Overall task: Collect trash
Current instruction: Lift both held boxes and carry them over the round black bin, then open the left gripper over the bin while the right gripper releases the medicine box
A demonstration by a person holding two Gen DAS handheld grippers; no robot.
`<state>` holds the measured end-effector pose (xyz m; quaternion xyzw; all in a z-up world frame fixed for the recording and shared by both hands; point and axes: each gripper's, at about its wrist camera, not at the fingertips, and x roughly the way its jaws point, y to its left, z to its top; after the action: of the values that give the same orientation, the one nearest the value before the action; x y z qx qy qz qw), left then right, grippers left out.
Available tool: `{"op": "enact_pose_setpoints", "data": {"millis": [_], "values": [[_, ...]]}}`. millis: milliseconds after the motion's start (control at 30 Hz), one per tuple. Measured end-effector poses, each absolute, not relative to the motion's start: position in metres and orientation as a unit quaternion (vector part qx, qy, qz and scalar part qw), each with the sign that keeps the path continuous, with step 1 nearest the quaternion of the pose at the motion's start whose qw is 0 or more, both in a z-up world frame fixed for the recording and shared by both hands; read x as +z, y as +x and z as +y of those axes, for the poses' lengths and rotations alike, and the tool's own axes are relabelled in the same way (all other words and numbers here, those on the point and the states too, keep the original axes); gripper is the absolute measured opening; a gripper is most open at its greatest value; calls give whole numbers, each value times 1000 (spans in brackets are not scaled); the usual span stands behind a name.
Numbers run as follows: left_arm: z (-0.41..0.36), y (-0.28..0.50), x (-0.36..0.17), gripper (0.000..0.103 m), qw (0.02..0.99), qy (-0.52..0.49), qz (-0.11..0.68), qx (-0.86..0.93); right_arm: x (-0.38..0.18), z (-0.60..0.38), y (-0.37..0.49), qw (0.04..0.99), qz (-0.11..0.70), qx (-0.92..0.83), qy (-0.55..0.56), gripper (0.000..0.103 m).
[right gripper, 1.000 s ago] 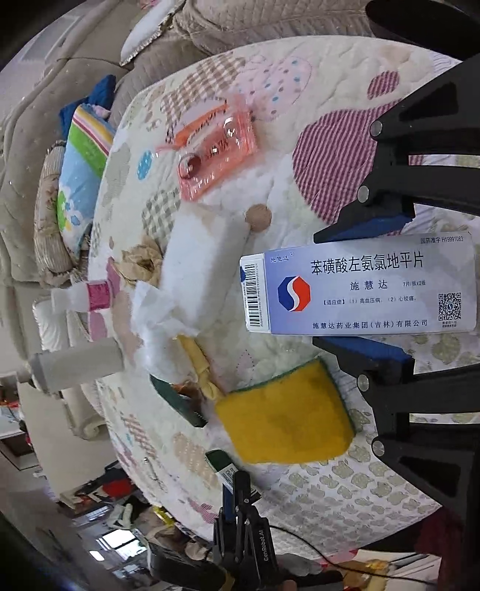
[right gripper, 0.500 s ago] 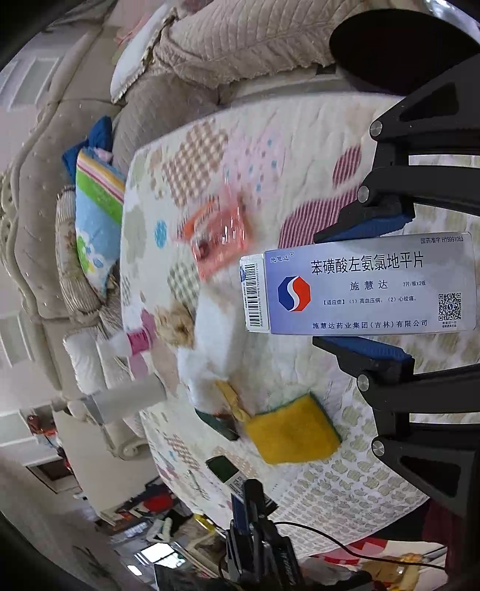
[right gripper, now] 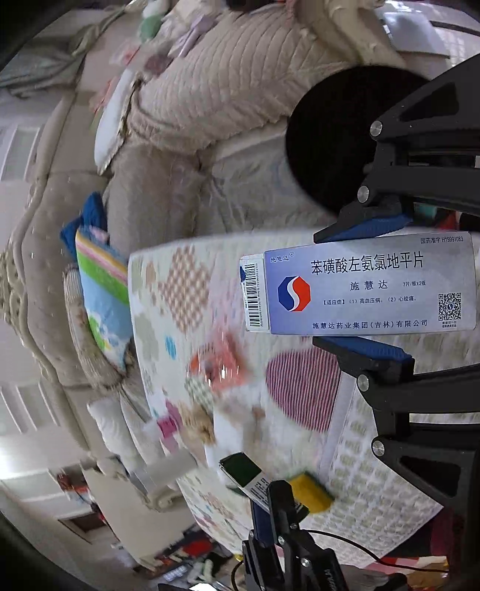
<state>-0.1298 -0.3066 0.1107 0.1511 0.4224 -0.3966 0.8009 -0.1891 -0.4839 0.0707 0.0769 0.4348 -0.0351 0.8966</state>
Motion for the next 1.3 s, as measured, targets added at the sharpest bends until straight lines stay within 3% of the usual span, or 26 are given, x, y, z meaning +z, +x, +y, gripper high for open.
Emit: {"op": "enact_pose_setpoints", "data": {"millis": [500,1033,1100,1133,1167,1300], "values": [[-420,-145,90,21,758,146,442,-457,45,-576,-225,877,448,-121,123,46],[-466,-146,75,23,739,109,461,-479,25,-612,-219,866,453,-151,150,46],[-467,-145,75,32,737,105,463,-480,25,-615,-217,866,451,-158,149,46],[-466,-144,74,47,738,102,465,-479,25,-616,-216,866,449,-161,150,48],[-465,-143,75,56,739,97,466,-477,25,-618,-215,866,447,-164,151,53],[-459,-140,76,56,744,92,466,-471,24,-619,-216,865,446,-166,161,58]]}}
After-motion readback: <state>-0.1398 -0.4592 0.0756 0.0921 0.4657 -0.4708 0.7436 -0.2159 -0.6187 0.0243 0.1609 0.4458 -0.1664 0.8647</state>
